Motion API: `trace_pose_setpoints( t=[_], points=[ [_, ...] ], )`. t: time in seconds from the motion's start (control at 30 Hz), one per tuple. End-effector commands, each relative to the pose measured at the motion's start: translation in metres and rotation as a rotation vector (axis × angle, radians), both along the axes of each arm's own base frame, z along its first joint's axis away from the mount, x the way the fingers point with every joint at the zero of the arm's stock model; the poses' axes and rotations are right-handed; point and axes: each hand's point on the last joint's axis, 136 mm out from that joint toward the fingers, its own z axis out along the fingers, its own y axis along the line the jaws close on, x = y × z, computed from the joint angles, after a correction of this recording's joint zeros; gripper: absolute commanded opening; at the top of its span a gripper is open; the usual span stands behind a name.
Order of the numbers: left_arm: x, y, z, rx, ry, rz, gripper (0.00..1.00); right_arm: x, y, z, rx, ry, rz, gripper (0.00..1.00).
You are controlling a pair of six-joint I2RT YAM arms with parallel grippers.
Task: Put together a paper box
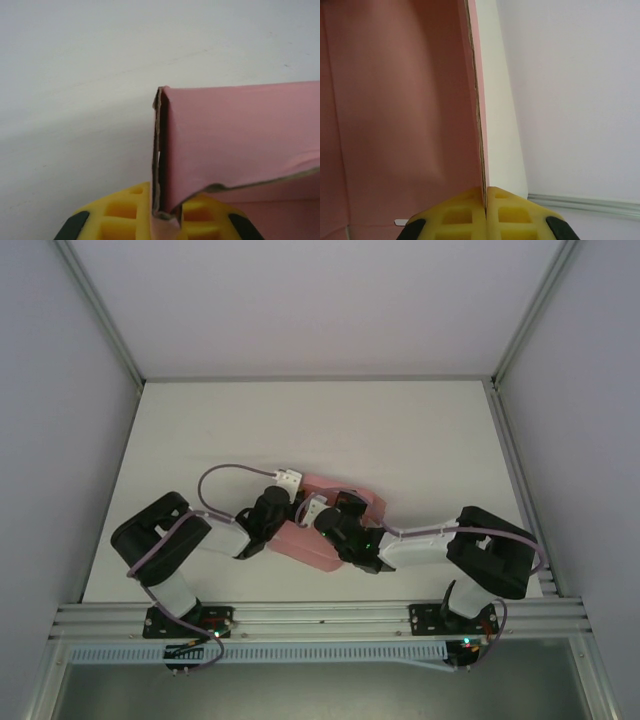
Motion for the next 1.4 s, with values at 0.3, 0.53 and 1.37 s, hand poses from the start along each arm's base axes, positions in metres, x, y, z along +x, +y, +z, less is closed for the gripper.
trace_pose_setpoints(
  t=[0.3,0.53,1.37],
  points=[
    [0.015,0.073,-0.043,0.217,0.06,0.371,0.02,-0.016,-0.013,-0.013,0.014,0.104,-0.003,0.0],
    [0.02,0.076,-0.042,0.29,0.049,0.436,0.0,-0.015,-0.011,-0.017,0.017,0.109,-0.003,0.0],
    [-0.006,-0.003,-0.013,0.044,0.048,-0.05,0.41,0.003,-0.016,-0.012,0.066,0.122,-0.057,0.0]
  ],
)
